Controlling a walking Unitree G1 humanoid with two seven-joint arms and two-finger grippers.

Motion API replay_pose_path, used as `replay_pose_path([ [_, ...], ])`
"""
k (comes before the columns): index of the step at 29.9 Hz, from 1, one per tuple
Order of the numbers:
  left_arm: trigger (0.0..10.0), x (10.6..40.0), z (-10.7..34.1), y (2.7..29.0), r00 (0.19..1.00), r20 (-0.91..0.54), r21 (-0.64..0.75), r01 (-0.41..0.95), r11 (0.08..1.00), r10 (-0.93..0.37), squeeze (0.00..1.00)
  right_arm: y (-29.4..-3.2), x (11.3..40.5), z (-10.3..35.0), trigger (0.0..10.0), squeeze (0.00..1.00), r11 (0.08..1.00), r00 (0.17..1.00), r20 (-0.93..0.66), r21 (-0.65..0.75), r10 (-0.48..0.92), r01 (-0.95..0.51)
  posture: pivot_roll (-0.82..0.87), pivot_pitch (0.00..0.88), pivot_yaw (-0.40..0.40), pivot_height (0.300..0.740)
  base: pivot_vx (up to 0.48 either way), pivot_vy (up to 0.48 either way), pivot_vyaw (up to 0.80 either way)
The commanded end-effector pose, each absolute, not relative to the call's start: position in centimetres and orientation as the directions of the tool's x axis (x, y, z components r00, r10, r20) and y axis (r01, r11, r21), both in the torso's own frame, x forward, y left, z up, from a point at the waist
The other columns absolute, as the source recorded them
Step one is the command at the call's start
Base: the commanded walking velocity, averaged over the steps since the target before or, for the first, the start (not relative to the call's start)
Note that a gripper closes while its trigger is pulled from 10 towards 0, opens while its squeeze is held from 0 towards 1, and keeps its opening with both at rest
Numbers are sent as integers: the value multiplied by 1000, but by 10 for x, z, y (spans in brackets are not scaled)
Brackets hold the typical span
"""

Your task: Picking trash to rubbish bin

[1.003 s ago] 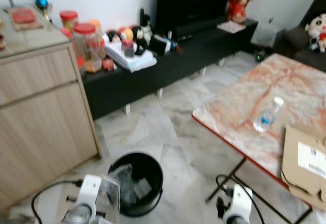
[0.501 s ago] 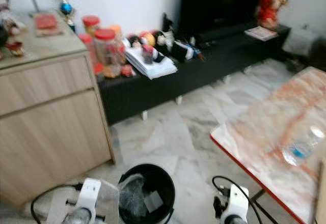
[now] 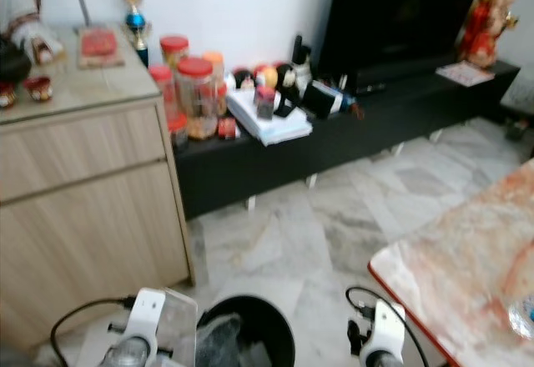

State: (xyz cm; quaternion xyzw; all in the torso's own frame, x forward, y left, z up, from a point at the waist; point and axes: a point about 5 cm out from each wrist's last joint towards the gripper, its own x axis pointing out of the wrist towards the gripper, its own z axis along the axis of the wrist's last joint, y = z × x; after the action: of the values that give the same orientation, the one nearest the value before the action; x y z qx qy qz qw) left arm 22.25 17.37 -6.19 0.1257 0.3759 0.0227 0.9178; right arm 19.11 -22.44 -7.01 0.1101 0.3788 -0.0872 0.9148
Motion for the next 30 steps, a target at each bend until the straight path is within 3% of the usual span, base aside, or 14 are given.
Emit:
replay_pose_path([
  [1, 10000, 226, -59, 178, 726, -673, 248, 39, 968, 143, 0, -221, 197, -67, 10000, 0, 966, 712, -700, 145, -54, 215, 86, 0, -109, 740, 0, 0, 0],
  [14, 10000, 251, -46, 158, 734, -679, 181, 130, 975, 29, 0, -217, 197, -66, 10000, 0, 977, 662, -726, 205, 188, -53, 75, 0, -115, 740, 0, 0, 0],
  [16, 10000, 258, -41, 144, 737, -674, 131, 180, 975, -46, 0, -214, 199, -64, 10000, 0, 962, 630, -727, 220, 273, -163, 58, 0, -114, 740, 0, 0, 0],
  [25, 10000, 261, -38, 108, 705, -681, 20, 288, 958, -197, 0, -212, 218, -48, 10000, 0, 926, 662, -649, 284, 376, -248, 12, 0, -114, 740, 0, 0, 0],
  [30, 10000, 259, -39, 97, 686, -690, 57, 372, 927, -233, 0, -212, 223, -43, 10000, 0, 914, 667, -626, 272, 405, -299, 2, 6, -116, 740, 0, 0, 0],
])
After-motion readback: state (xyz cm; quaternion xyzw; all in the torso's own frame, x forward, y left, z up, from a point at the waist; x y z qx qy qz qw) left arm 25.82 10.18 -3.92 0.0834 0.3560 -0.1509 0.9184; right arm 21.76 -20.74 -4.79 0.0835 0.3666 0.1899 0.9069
